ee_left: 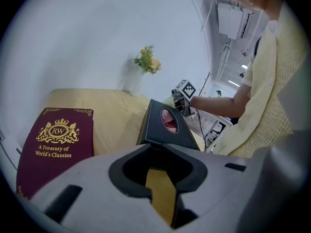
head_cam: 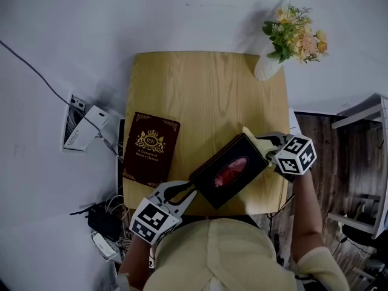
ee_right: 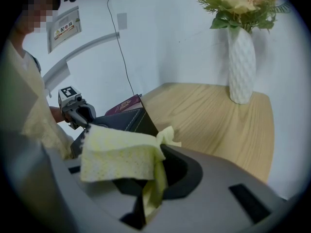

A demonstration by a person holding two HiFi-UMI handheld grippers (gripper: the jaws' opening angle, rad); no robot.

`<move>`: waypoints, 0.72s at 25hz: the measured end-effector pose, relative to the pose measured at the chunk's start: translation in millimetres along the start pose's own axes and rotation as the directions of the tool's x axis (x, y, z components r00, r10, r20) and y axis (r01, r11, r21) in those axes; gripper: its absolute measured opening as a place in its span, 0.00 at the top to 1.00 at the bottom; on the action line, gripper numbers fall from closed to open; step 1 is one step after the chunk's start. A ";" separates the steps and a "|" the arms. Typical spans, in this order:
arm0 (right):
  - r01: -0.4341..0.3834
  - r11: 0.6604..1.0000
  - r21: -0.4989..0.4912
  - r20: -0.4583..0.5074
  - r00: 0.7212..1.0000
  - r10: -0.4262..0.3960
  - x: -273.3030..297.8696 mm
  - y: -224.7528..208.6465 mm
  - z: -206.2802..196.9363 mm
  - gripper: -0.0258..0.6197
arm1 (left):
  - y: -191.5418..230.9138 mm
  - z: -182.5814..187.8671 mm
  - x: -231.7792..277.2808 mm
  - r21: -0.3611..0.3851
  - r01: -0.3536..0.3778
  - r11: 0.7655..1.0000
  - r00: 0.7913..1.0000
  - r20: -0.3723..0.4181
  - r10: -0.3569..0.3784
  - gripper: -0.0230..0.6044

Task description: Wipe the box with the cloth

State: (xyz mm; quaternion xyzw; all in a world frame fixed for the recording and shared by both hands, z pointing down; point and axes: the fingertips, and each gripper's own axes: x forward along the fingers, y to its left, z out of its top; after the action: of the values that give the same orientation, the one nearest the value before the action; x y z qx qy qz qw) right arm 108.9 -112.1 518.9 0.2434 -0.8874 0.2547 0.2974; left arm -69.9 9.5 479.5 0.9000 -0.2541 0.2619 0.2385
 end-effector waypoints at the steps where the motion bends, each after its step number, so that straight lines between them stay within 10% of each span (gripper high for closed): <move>1: 0.004 1.000 0.004 0.000 1.000 -0.004 -1.5 0.5 -2.1 0.90 | -0.8 -1.3 0.4 0.003 0.006 1.000 1.000 -0.001 -0.006 0.83; 18: 0.091 0.994 0.062 -0.022 0.996 -0.090 -27.9 9.8 -36.2 0.90 | -11.8 -9.1 3.9 0.057 0.090 0.994 0.996 -0.034 -0.088 0.83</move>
State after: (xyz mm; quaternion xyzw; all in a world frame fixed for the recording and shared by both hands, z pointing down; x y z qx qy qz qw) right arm 137.5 -75.3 522.8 0.2900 -0.8641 0.2713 0.3094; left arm -63.4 22.2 485.1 0.9128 -0.2024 0.2722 0.2275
